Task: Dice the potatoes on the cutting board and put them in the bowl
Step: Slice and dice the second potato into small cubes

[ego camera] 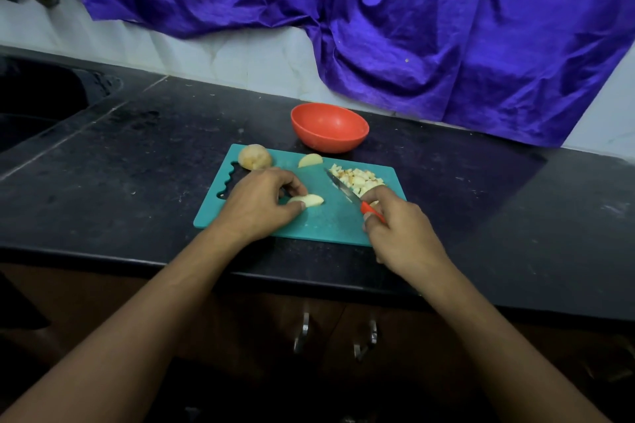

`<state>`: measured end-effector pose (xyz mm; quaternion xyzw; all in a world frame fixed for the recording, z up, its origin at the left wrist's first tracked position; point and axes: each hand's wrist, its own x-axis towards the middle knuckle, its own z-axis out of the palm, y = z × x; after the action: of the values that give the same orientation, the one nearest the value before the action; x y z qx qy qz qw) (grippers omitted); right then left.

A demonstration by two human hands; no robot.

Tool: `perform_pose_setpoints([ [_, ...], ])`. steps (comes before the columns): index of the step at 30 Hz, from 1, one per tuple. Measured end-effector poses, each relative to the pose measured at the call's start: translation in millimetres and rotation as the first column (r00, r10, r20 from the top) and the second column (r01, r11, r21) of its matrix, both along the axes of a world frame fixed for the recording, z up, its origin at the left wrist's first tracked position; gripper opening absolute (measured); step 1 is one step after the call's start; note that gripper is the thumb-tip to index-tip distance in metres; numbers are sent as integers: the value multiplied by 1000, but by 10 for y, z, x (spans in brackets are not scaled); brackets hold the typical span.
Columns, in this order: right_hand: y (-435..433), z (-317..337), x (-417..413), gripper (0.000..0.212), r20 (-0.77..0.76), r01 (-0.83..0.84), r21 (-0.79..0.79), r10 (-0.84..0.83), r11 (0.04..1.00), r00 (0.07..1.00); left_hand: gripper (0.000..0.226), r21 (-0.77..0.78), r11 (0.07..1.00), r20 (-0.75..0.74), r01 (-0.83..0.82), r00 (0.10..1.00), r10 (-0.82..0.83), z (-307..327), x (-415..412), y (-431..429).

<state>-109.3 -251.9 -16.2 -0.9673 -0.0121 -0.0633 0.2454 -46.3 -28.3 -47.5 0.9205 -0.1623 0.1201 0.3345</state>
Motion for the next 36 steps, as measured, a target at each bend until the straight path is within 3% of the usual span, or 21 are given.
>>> perform_pose_setpoints([
  [3,65,25,-2,29,-48,-56,-4,55,998,997,14,8,1000,1,11,1000,-11,-2,-5,1],
  [7,200,59,-16,52,-38,-118,-154,113,981,993,13,-14,1000,14,21,1000,-21,-26,-1,20],
  [15,444,161,75,52,-4,-129,-327,135,936,991,9,-47,998,47,38,998,-36,-46,12,34],
  [23,499,-46,-71,66,11,-153,-488,182,859,983,4,-45,998,46,33,998,-31,-45,14,35],
  [26,396,-42,-119,62,21,-152,-449,180,880,983,3,-40,999,47,25,999,-23,-26,2,36],
  [31,185,-30,-92,45,-39,-105,-68,103,992,994,5,-32,999,41,2,999,-1,-31,-17,38],
  [36,319,-2,-77,46,25,-119,-79,121,990,992,7,-15,1000,60,-22,998,23,-25,-65,45],
])
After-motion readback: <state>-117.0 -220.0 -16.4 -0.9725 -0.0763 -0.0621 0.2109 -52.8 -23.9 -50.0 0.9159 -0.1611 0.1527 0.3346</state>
